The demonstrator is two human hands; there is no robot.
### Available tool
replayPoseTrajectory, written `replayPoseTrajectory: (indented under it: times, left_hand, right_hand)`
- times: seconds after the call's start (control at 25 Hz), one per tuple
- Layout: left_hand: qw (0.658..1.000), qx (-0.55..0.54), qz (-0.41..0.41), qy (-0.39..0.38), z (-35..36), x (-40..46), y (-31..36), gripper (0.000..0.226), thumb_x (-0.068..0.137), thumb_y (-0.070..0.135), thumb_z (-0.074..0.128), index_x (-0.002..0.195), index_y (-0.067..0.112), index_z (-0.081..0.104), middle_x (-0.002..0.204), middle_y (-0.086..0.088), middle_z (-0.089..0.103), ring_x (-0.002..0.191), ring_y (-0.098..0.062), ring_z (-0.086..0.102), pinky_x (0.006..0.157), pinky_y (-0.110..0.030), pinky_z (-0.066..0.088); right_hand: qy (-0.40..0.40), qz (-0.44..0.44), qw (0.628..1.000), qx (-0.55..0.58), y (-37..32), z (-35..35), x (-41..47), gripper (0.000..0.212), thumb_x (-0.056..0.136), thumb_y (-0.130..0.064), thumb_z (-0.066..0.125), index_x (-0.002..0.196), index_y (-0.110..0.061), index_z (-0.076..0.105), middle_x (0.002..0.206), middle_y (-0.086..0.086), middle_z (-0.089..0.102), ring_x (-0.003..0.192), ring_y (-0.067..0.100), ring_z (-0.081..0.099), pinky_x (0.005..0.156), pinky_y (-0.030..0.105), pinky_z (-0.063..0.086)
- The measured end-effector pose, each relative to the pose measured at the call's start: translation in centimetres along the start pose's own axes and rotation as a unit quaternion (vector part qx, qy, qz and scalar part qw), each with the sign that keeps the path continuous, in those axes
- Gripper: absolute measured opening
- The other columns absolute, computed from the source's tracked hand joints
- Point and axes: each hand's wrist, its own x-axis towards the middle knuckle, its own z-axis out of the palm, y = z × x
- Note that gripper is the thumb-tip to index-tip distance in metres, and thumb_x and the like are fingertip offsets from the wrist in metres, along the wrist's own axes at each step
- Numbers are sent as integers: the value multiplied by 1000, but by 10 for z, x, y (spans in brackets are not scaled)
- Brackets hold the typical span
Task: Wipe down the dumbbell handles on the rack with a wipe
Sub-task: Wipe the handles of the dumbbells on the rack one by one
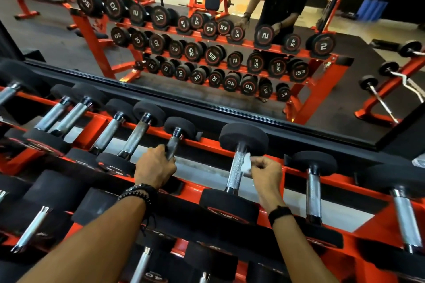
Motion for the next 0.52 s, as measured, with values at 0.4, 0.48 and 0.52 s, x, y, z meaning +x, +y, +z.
replayPoseTrajectory:
  times: [0.4,0.48,0.52]
  left_hand:
    - [1000,-3,4,1,0,1,-1,25,87,34,64,95,10,60,84,-8,59,81,-32,62,67,-36,44]
    - [1000,-3,6,1,0,1,-2,25,87,35,64,94,11,59,88,-11,63,84,-34,63,69,-38,48]
    - [1000,-4,6,2,0,1,-2,25,86,35,65,93,12,59,90,-12,64,85,-35,64,71,-39,49]
  right_hand:
    - [-107,106,988,-32,9,-8,3,29,83,14,56,79,-8,74,72,7,72,63,17,63,59,25,53]
    - [-69,141,984,83,-4,-4,19,25,86,15,53,92,-1,71,91,20,73,80,28,70,75,40,59]
    - [-78,158,979,99,-6,-2,17,23,88,13,52,95,1,70,95,22,73,85,30,72,80,43,59]
